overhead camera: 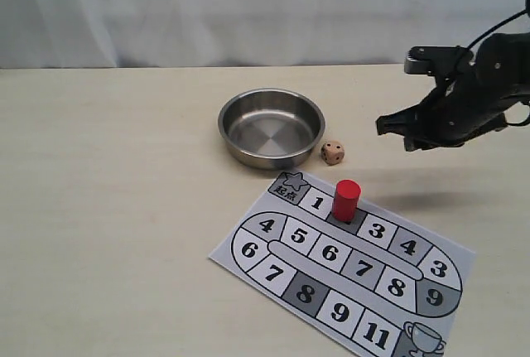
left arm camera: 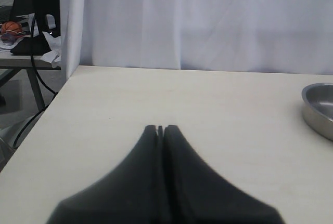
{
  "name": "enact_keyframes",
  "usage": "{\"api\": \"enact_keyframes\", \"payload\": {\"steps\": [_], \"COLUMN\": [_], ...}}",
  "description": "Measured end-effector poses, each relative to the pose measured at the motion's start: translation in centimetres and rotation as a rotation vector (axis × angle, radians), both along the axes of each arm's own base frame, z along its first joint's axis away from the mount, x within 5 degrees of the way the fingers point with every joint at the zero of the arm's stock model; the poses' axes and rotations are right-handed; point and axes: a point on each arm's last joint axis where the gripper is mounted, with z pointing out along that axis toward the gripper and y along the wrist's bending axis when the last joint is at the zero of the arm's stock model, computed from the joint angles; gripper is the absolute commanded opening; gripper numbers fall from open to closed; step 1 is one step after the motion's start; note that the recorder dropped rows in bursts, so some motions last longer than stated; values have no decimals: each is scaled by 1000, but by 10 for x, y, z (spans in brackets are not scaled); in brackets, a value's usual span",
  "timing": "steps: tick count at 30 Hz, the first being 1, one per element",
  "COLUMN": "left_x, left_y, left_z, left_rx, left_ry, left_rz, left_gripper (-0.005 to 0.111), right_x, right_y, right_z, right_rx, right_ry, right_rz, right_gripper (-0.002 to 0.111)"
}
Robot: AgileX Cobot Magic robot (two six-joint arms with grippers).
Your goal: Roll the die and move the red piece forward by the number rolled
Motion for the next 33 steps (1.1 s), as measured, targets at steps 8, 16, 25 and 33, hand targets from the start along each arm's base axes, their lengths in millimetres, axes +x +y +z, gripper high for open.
{"api": "enact_keyframes", "payload": {"steps": [8, 16, 25, 33], "left_x": [0, 0, 0, 0], "left_y": [0, 0, 0, 0], "left_z": [0, 0, 0, 0], "left_rx": [0, 0, 0, 0], "left_ry": [0, 0, 0, 0], "left_rz": [0, 0, 0, 0], "left_gripper": [0, 0, 0, 0], "right_x": [-1, -6, -27, -77], "right_y": [-35, -35, -34, -35], "right_z": [-2, 8, 54, 111], "right_rx": [-47, -63, -56, -59], "right_ry": [36, 47, 20, -125], "right_rz": [-3, 30, 28, 26], "right_gripper": [4, 4, 4, 4]}}
